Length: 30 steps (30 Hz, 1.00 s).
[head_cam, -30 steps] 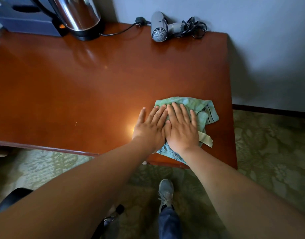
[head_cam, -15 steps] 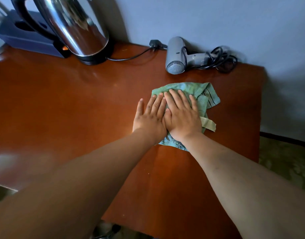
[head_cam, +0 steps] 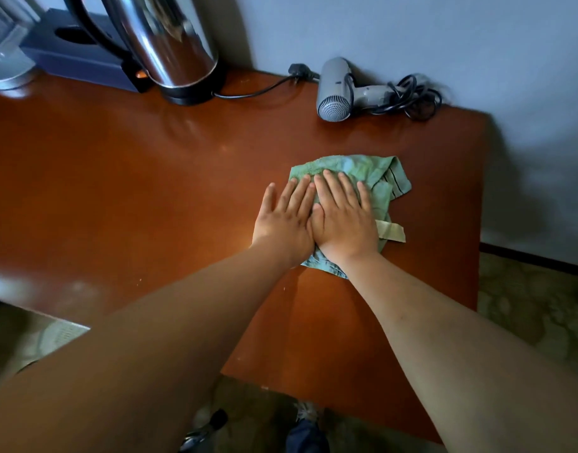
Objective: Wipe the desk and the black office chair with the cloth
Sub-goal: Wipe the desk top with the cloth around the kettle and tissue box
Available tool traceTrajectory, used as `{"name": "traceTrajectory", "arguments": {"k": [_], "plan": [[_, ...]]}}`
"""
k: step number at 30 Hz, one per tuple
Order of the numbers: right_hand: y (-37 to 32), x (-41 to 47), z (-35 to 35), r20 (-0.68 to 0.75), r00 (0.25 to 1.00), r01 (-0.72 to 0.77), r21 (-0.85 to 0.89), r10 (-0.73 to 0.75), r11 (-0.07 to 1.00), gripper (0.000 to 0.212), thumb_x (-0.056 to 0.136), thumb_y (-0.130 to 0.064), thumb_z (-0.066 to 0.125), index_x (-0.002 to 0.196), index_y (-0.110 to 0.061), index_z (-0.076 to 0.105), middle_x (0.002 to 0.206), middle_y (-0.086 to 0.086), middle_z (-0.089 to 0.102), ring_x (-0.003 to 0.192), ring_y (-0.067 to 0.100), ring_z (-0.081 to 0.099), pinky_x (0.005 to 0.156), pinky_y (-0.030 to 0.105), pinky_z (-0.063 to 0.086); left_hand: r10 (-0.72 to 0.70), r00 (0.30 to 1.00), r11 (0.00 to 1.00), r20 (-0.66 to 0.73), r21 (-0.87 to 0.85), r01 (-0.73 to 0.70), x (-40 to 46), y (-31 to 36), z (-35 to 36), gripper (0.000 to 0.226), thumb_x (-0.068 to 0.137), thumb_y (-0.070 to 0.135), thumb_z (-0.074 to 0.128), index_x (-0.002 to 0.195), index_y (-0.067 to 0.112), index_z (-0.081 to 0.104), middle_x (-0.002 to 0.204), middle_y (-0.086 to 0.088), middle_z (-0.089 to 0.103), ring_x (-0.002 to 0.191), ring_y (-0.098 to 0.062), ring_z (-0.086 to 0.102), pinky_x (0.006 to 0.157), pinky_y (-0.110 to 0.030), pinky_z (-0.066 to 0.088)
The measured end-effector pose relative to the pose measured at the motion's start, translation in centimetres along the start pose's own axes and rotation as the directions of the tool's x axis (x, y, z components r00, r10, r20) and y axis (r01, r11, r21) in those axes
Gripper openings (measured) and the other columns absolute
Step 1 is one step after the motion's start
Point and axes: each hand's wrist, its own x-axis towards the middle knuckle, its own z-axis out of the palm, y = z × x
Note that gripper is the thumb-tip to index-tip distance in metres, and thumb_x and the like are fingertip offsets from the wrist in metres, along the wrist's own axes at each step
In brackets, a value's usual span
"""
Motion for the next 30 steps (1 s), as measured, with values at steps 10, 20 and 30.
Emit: {"name": "traceTrajectory", "arguments": {"k": [10,20,30], "plan": [[-6.2,-16.3,0.0,0.054,0.997,-0.044,-0.074,0.049,0.996,0.060,0.103,-0.037,0.015,0.160,-0.021,0.024,0.167,0.001,0.024,0.155,0.021,0.016,0.126,0.049,0.011,0.088,0.996,0.996,0.026,-0.007,-0.088,-15.8,0.5,5.0,0.061,0.102,0.042,-0.006,0.154,0.016,-0.024,0.161,0.001,-0.030,0.148,-0.019,-0.028,0.120,-0.053,-0.008],[-12.2,-24.0,1.2,0.048,0.991,-0.120,-0.076,0.124,0.990,0.059,0.104,-0.036,0.015,0.160,-0.021,0.025,0.167,0.001,0.023,0.156,0.021,0.015,0.125,0.050,0.012,0.122,0.993,0.992,0.011,0.013,-0.122,-23.9,-2.0,7.9,0.061,0.102,0.042,-0.004,0.153,0.017,-0.025,0.161,-0.001,-0.031,0.148,-0.021,-0.028,0.120,-0.053,-0.007],[-11.5,-21.8,1.3,0.069,0.993,-0.086,-0.103,0.093,0.991,0.061,0.102,-0.037,0.022,0.161,-0.021,0.022,0.168,0.001,0.019,0.156,0.019,0.011,0.125,0.050,0.011,0.220,0.975,0.975,0.039,0.033,-0.221,-21.8,-3.6,7.5,0.064,0.102,0.043,-0.002,0.150,0.013,-0.031,0.157,-0.006,-0.038,0.145,-0.025,-0.035,0.117,-0.057,-0.011]]}}
